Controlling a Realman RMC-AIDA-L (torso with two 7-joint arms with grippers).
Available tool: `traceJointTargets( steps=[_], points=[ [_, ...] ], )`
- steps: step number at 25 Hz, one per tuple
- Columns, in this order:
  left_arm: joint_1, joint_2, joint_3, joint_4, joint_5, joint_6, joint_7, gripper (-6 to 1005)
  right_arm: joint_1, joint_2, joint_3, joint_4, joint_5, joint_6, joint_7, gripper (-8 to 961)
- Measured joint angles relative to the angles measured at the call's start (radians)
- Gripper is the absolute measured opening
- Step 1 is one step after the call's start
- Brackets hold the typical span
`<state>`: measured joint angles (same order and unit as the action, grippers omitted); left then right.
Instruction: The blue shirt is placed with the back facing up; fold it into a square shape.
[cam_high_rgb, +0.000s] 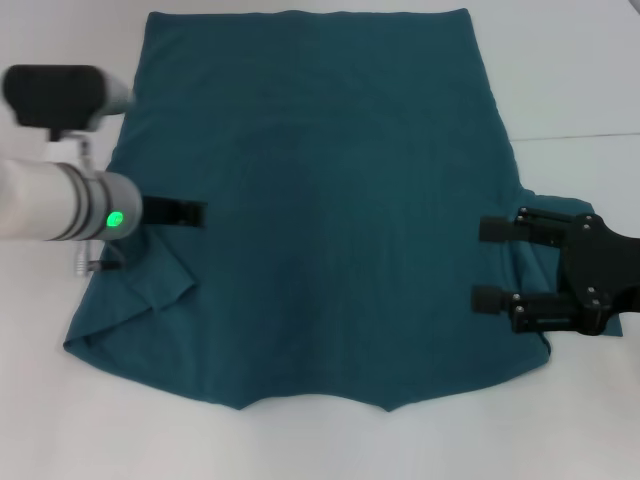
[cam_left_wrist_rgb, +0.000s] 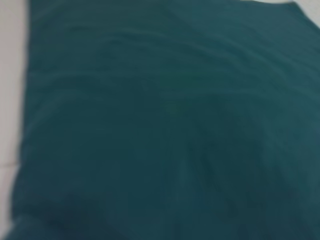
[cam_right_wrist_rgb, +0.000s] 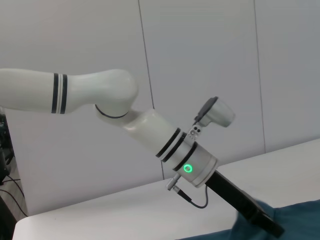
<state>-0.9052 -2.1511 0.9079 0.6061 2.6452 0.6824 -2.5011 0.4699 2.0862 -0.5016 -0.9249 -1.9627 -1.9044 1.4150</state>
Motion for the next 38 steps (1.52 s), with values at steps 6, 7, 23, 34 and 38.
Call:
traceJointTargets(
  steps=[6,7,23,34,38],
  points=[
    [0.001,-0.016,0.129,0.042,0.001,0.008,-0.01,124,-0.002,0.0,0.002,0.001,0.002,-0.004,-0.003,914],
    [0.004,-0.018,0.132,0.046,0.0,0.008,-0.016,139,-0.002,0.0,0.002,0.001,0.002,-0.005,-0.003,914],
    [0.152,0.036,-0.135,0.12,0.0,0.073,-0.218,711,0.005,0.0,0.004,0.002,0.015,-0.01,-0.003,915],
    [0.126,0.05,-0.187,0.018,0.0,0.028,-0.215,710,0.012,0.0,0.0,0.002,0.015,-0.007,-0.004,914],
    [0.103,0.05,-0.186,-0.014,0.0,0.014,-0.21,709,0.012,0.0,0.0,0.002,0.015,-0.006,-0.005,914]
  ],
)
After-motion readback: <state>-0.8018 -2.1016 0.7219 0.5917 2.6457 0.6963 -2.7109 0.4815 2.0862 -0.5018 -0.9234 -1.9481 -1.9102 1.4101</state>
